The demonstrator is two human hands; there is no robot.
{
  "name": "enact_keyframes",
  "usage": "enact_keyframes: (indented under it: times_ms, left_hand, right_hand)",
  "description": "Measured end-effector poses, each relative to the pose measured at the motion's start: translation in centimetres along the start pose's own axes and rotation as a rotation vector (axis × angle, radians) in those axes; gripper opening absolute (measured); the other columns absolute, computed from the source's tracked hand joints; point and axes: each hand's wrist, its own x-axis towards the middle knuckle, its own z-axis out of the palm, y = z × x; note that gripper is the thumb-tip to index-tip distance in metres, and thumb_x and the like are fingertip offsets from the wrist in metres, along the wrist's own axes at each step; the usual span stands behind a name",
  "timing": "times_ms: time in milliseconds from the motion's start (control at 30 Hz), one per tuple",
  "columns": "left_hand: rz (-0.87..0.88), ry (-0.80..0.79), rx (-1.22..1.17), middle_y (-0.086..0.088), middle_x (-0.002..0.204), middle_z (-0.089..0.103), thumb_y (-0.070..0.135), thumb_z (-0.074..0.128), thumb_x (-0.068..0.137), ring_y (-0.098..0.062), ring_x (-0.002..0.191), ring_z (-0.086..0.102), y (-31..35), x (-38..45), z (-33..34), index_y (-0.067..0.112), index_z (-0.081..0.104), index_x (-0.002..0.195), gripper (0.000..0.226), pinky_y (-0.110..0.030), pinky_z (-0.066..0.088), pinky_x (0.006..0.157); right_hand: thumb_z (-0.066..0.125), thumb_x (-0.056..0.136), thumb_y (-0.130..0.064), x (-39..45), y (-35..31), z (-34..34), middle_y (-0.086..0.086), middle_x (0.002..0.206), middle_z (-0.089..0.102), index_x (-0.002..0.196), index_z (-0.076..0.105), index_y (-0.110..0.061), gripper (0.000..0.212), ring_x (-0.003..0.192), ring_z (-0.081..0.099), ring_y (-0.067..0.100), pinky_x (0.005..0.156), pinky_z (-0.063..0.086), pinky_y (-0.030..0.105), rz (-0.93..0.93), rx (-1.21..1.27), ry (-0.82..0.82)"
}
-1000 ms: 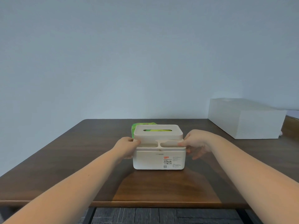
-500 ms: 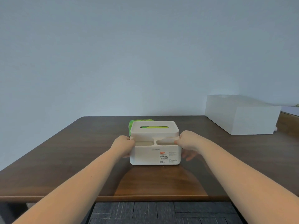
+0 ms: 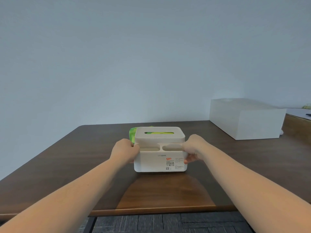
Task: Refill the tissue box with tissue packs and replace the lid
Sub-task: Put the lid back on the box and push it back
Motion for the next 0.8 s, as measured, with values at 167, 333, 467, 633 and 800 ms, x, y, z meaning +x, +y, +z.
enact_keyframes:
  times_ms: [167,333,467,633,800]
  left_hand:
    - [0.052,-0.02,-0.012,-0.008,0.058,0.058,0.024,0.048,0.081,-0.035,0.077,0.073,1.9,0.3,3.2,0.013,0.042,0.049,0.034,-0.041,0.062,0.071]
    - [0.128,-0.021,-0.03,-0.009,0.058,0.054,0.025,0.047,0.084,-0.034,0.062,0.06,4.7,1.8,7.5,0.012,0.038,0.051,0.037,-0.028,0.035,0.055]
    - [0.184,0.0,0.021,-0.004,0.052,0.043,0.023,0.046,0.089,-0.025,0.059,0.041,7.8,3.8,10.1,0.007,0.044,0.057,0.036,-0.028,0.021,0.044]
    - [0.207,0.01,0.028,-0.001,0.052,0.041,0.023,0.046,0.09,-0.028,0.067,0.045,11.3,8.1,13.1,0.011,0.038,0.05,0.042,-0.029,0.026,0.049]
    - [0.199,-0.014,0.005,-0.001,0.053,0.039,0.02,0.045,0.09,-0.023,0.058,0.042,14.4,12.9,16.4,0.011,0.034,0.05,0.042,-0.028,0.026,0.047]
  right_hand:
    - [0.059,0.083,0.011,0.6,1.9,-2.7,0.022,0.083,0.063,0.073,0.056,0.001,0.014,0.056,0.064,0.031,0.063,0.062,0.037,0.013,0.053,0.083]
    - [0.055,0.076,0.015,2.8,4.3,-5.6,0.021,0.07,0.063,0.076,0.06,0.003,0.013,0.065,0.071,0.039,0.073,0.062,0.046,0.04,0.046,0.231]
    - [0.052,0.073,0.016,5.2,5.3,-7.9,0.021,0.068,0.063,0.071,0.057,0.002,0.015,0.069,0.071,0.041,0.075,0.061,0.051,0.036,0.085,0.318]
    - [0.053,0.073,0.013,9.2,5.3,-10.5,0.018,0.069,0.063,0.066,0.054,-0.002,0.017,0.067,0.069,0.035,0.064,0.058,0.04,0.065,0.115,0.41]
    - [0.054,0.082,0.006,14.9,4.9,-12.4,0.015,0.067,0.056,0.066,0.051,-0.004,0.019,0.081,0.069,0.041,0.077,0.06,0.052,0.067,0.143,0.465]
